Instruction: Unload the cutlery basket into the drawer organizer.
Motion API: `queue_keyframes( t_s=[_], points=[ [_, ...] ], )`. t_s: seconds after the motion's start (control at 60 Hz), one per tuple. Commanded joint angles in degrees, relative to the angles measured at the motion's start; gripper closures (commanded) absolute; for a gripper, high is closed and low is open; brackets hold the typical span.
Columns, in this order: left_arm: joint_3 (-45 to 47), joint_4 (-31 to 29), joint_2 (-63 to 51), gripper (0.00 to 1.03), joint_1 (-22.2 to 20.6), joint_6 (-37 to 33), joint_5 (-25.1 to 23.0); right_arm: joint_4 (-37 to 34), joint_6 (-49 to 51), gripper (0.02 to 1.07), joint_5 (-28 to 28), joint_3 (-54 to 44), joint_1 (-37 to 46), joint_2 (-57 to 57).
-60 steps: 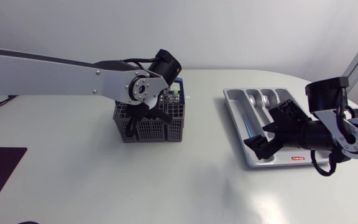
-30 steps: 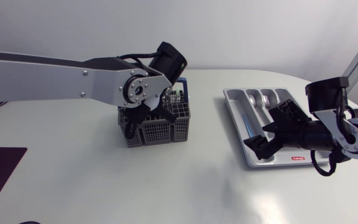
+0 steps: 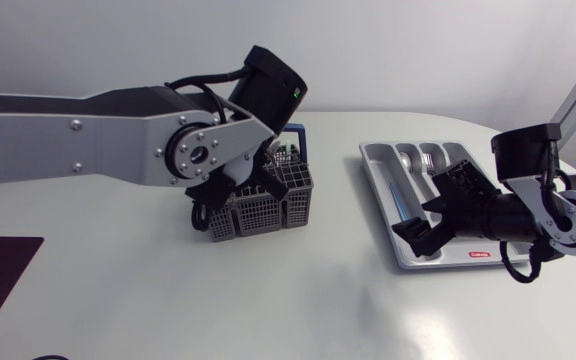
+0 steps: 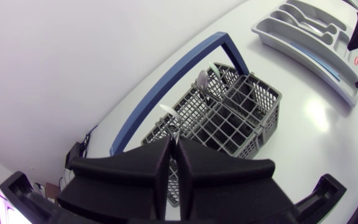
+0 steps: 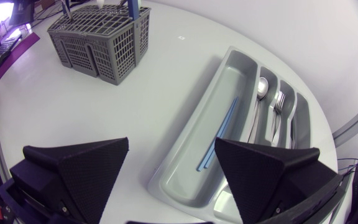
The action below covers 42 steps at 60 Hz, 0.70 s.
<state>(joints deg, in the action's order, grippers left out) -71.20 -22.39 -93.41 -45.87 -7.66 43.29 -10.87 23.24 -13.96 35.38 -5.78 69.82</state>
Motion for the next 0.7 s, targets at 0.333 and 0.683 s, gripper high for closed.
queue_keyframes(
  t_s=[0.333,0.683],
  points=[
    [2.5,2.0,5.8,1.0,-3.4,-7.7,6.0,0.3,1.5,0.07,-1.1,-1.3,-0.3,0.7],
    [1.7,3.0,12.9,1.0,-3.3,-8.0,3.3,1.1,2.9,0.07,-3.1,-2.5,-2.4,-4.3]
  ],
)
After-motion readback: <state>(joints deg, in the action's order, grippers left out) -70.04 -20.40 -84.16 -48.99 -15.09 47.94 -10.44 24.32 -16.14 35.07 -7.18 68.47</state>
